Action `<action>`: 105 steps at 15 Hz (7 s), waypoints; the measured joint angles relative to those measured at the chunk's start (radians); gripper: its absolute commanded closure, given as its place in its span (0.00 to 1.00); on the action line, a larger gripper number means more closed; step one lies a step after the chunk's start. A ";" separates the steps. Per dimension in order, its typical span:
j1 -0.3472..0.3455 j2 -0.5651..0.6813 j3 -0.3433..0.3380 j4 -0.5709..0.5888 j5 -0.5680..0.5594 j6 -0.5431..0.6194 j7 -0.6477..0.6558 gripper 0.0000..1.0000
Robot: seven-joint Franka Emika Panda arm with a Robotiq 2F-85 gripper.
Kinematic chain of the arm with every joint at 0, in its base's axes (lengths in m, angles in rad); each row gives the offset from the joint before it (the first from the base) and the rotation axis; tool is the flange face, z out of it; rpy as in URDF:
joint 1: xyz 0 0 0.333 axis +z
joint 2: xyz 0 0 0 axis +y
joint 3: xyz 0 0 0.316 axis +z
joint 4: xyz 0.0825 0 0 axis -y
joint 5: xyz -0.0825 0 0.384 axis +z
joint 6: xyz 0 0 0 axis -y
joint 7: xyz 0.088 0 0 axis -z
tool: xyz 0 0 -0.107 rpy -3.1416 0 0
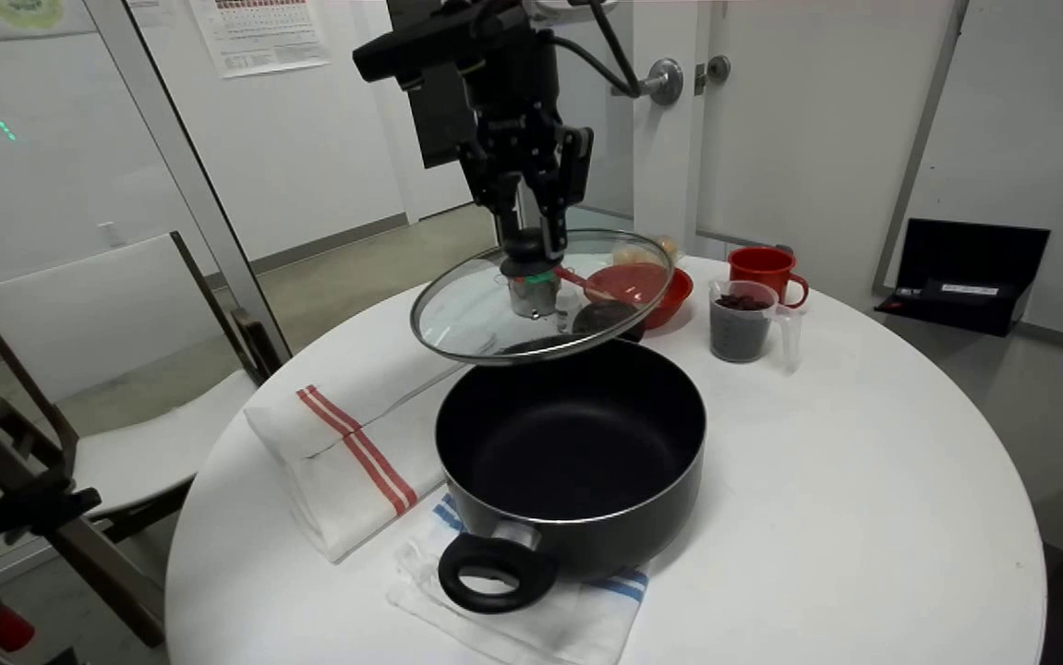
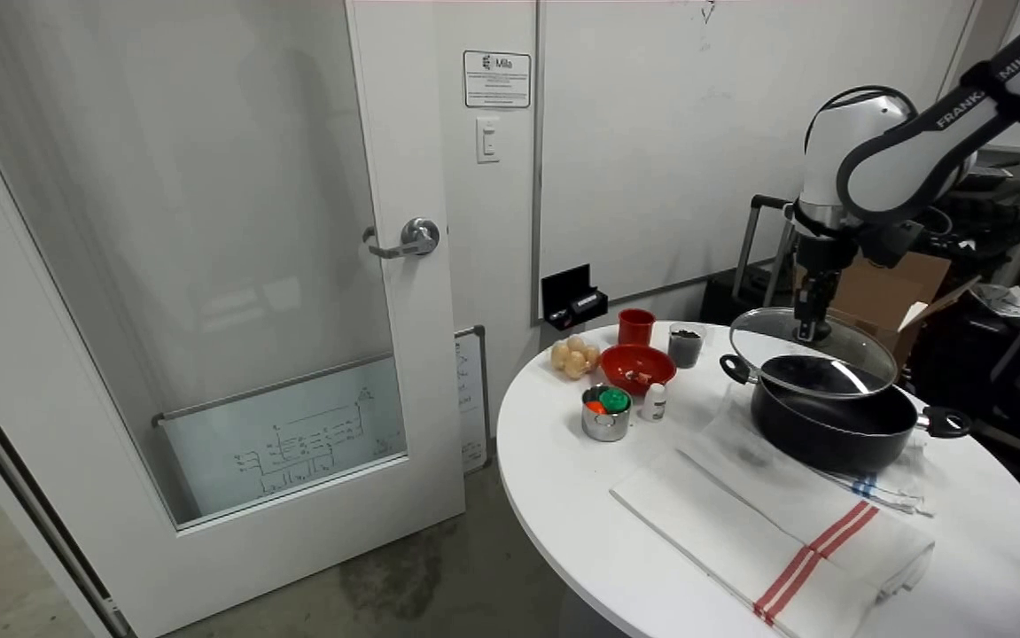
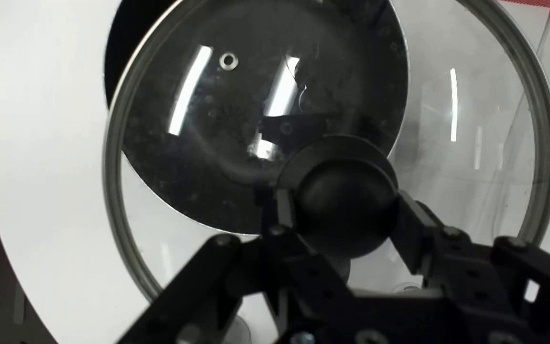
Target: Put the lid on the pan
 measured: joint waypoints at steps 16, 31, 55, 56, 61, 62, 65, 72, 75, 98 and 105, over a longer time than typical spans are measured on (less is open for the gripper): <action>-0.089 -0.037 -0.014 -0.123 0.054 0.056 0.007 0.74; -0.112 0.032 -0.014 -0.114 0.076 0.079 0.007 0.74; -0.124 0.120 -0.014 -0.007 0.085 0.081 0.007 0.74; -0.124 0.123 -0.014 -0.003 0.085 0.081 0.007 0.74; -0.124 0.131 -0.014 0.003 0.087 0.081 0.007 0.74; -0.124 0.131 -0.014 0.003 0.087 0.081 0.007 0.74; -0.124 0.134 -0.013 0.004 0.087 0.081 0.007 0.74; -0.124 0.151 -0.006 0.012 0.088 0.081 0.007 0.74; -0.124 0.152 -0.006 0.015 0.088 0.081 0.007 0.74; -0.181 0.168 0.039 0.029 0.153 0.081 -0.033 0.04; -0.181 0.166 0.054 0.039 0.162 0.081 -0.033 0.00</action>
